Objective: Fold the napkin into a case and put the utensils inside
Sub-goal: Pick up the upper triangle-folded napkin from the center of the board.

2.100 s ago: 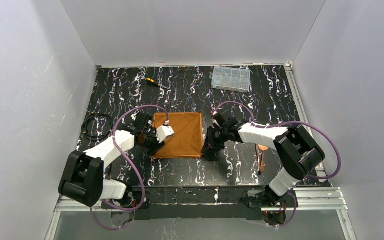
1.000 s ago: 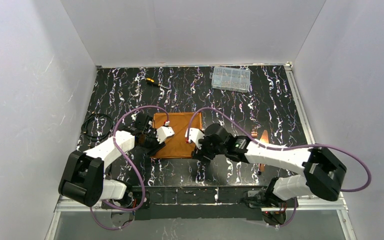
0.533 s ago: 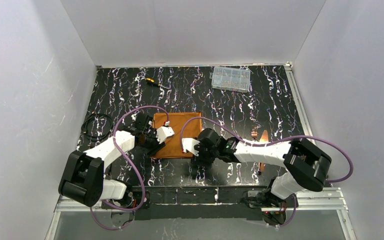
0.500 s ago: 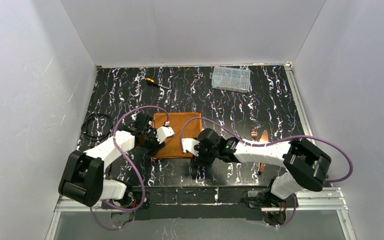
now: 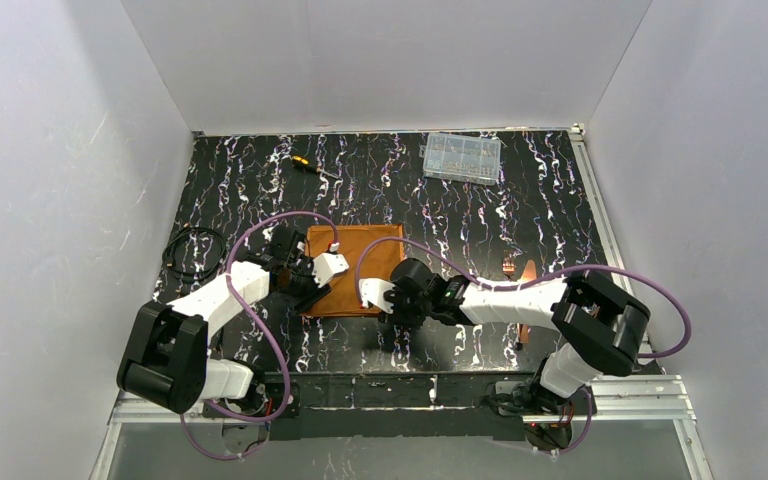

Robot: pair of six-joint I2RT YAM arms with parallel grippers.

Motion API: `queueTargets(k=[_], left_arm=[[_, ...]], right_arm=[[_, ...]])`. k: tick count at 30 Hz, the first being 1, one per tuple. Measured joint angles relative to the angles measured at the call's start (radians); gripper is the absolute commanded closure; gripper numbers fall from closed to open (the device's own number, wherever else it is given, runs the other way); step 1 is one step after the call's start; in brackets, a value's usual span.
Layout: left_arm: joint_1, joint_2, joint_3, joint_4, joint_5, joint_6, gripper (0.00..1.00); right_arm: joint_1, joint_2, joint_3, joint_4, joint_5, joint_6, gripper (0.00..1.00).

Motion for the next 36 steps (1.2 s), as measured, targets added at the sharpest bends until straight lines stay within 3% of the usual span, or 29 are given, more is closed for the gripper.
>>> queueTargets(k=[9,15,21,28,35,36], left_arm=[[0.000,0.000,0.000,0.000,-0.004,0.004,0.60],[0.000,0.000,0.000,0.000,-0.011,0.007,0.57],[0.002,-0.038,0.001,-0.010,-0.020,0.007,0.45],[0.018,-0.149,0.059,-0.076,-0.005,0.037,0.43],[0.044,-0.346,-0.005,-0.139,0.125,0.242,0.34],[0.044,-0.378,-0.030,-0.142,0.151,0.288,0.26]], right_arm=[[0.000,0.023,0.012,0.005,0.003,-0.003,0.77],[0.000,0.031,0.018,0.003,0.002,-0.002,0.95],[-0.002,0.047,0.040,-0.010,-0.003,-0.002,0.98],[-0.014,0.048,0.047,-0.022,-0.014,-0.002,0.99],[-0.045,0.048,0.087,-0.074,-0.060,0.000,0.99],[-0.050,0.049,0.098,-0.083,-0.069,0.001,0.99]])
